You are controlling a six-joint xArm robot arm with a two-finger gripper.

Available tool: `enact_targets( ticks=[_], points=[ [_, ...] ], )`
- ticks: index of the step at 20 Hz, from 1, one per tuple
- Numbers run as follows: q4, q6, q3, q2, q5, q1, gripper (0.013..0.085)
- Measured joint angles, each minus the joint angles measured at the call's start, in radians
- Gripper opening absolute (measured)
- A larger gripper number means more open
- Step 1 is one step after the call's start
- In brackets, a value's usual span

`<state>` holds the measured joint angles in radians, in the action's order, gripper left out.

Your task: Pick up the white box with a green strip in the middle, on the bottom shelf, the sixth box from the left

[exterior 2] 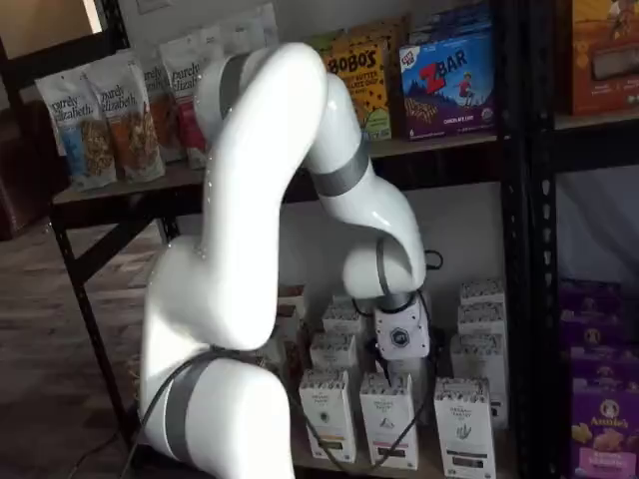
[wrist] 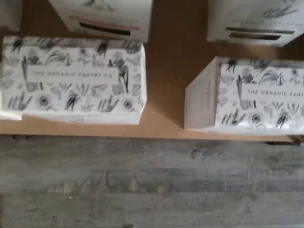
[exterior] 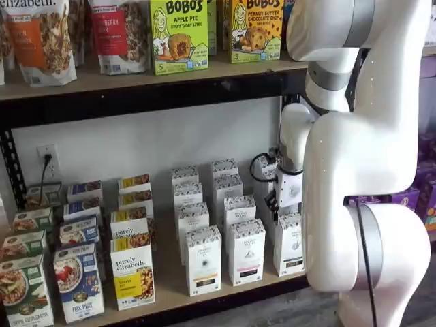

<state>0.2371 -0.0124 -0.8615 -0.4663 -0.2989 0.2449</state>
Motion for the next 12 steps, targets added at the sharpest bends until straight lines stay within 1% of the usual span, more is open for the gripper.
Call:
enact_targets(
  ticks=[4, 9, 11, 12],
  points=[
    [-0.040, -0.061, -0.074, -0.061, -0.013, 0.022, 0.0850],
    [-0.065, -0.101, -0.157, -0.127, -0.025, 0.038, 0.0850],
    [-0.089, -0.128, -0.193, -0.154, -0.038, 0.041, 0.0850],
    [-0.092, -0.133, -0.209, -0.166, -0.044, 0.043, 0.0850]
  ],
)
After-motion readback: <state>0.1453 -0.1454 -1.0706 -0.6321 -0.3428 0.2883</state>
